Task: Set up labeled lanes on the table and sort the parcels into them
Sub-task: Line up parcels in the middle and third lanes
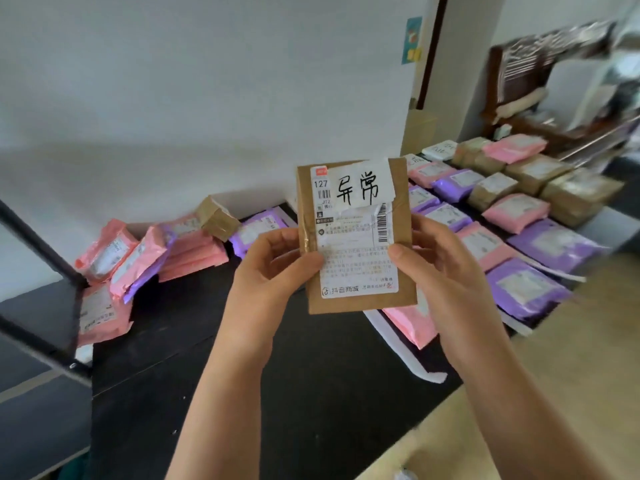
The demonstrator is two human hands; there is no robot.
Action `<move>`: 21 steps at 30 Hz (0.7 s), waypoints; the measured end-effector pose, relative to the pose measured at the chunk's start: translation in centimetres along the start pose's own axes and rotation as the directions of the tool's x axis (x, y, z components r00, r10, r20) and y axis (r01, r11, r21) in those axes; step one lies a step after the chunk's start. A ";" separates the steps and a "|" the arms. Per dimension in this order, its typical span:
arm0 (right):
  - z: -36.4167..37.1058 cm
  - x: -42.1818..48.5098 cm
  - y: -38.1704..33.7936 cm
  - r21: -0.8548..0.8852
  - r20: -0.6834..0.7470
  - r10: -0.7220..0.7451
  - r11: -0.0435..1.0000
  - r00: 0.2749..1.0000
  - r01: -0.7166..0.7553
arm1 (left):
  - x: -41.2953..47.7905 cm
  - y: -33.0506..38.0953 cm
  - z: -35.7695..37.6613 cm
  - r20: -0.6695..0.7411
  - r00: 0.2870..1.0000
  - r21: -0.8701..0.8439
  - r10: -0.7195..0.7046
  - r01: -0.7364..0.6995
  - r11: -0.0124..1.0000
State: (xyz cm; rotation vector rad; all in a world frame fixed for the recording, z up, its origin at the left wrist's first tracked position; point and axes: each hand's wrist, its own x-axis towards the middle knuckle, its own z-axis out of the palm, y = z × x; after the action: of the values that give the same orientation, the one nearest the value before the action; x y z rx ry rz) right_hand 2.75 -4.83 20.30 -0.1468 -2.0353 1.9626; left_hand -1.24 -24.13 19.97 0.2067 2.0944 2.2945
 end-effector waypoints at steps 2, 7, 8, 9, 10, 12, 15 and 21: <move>-2.7 -0.4 0.4 -0.017 -0.065 0.032 0.999 0.997 -0.033 | 0.1 -0.6 3.1 0.040 0.998 0.013 -0.050 0.050 0.999; -10.7 -0.7 1.5 -0.044 -0.241 0.113 0.991 0.964 -0.128 | 0.6 -1.8 11.6 0.212 0.971 0.081 -0.106 0.090 0.993; -12.5 -0.6 1.7 -0.042 -0.271 0.130 0.988 0.954 -0.146 | 0.8 -2.1 13.5 0.252 0.961 0.090 -0.115 0.095 0.991; -14.3 -0.5 1.9 -0.039 -0.299 0.144 0.986 0.943 -0.163 | 0.9 -2.5 15.4 0.288 0.949 0.101 -0.126 0.101 0.990; -16.3 -0.2 2.1 -0.034 -0.325 0.156 0.984 0.933 -0.177 | 1.1 -2.9 17.5 0.317 0.938 0.113 -0.139 0.108 0.988; -20.5 0.2 2.6 -0.022 -0.362 0.175 0.980 0.916 -0.197 | 1.3 -3.8 21.8 0.352 0.920 0.140 -0.172 0.130 0.982; -27.1 0.6 3.2 -0.018 -0.396 0.209 0.972 0.894 -0.236 | 1.3 -5.1 28.6 0.355 0.910 0.171 -0.216 0.164 0.972; -39.1 1.0 4.9 -0.027 -0.446 0.246 0.957 0.861 -0.287 | 0.7 -8.1 41.1 0.362 0.903 0.182 -0.231 0.174 0.968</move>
State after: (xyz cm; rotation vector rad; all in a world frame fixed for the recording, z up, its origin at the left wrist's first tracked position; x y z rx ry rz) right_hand 12.40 33.17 16.15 -0.8577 -1.8735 1.7691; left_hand 2.30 17.36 15.56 0.3845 1.9742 1.8106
